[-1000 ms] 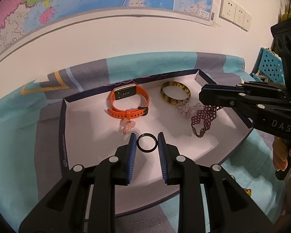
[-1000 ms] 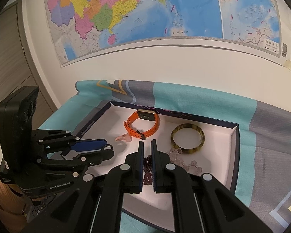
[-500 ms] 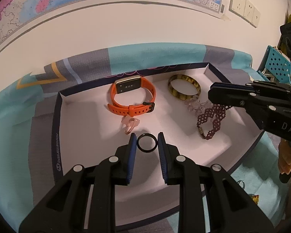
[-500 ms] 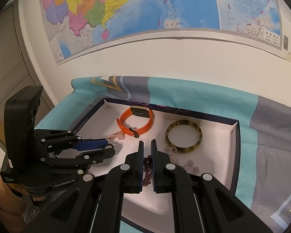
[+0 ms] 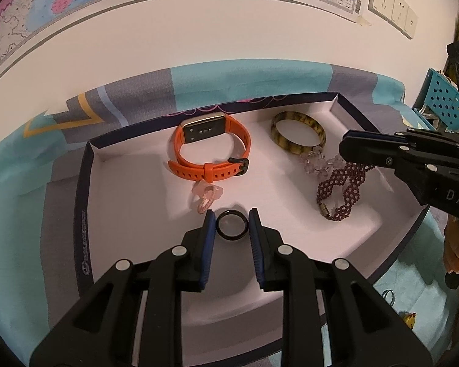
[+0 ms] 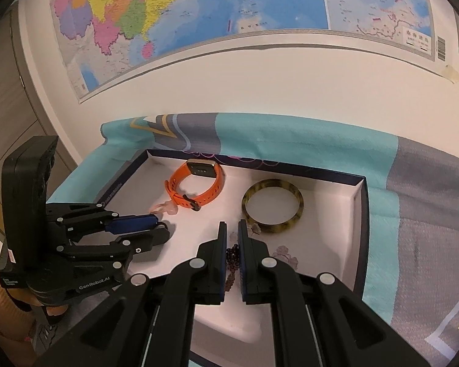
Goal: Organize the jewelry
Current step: 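Lower both tools into the box and open the left tool to drop the ring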
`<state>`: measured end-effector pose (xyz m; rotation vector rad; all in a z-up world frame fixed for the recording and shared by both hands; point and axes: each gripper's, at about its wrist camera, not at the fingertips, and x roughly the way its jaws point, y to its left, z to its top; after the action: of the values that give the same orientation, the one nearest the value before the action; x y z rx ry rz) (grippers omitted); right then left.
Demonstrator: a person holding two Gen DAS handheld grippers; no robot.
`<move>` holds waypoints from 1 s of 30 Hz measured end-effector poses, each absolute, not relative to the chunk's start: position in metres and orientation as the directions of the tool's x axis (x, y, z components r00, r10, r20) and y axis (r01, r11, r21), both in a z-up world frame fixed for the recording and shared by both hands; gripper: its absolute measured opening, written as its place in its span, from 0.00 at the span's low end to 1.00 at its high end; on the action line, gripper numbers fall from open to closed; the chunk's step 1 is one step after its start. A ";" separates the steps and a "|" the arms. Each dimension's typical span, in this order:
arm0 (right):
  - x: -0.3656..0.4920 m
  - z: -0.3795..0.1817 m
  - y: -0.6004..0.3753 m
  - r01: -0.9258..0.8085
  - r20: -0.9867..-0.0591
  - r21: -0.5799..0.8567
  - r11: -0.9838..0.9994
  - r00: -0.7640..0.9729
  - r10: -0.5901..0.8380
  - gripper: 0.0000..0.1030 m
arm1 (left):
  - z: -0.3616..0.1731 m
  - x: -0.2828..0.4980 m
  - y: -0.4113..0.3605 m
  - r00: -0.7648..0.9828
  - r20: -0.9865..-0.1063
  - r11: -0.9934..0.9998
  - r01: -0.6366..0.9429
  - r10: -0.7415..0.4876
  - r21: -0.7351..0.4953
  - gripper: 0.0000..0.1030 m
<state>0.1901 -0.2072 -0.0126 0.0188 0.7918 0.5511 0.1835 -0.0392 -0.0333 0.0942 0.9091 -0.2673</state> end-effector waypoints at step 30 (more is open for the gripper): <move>0.201 -0.027 -0.212 -0.432 -0.696 0.218 0.875 0.559 0.450 0.05 | -0.035 0.186 -0.043 0.589 -0.788 0.960 0.281 -0.179 -0.008 0.22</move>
<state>0.2011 -0.2124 -0.0270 0.0228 0.8275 0.5198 0.1865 -0.0429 -0.0353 0.1213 0.9021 -0.2686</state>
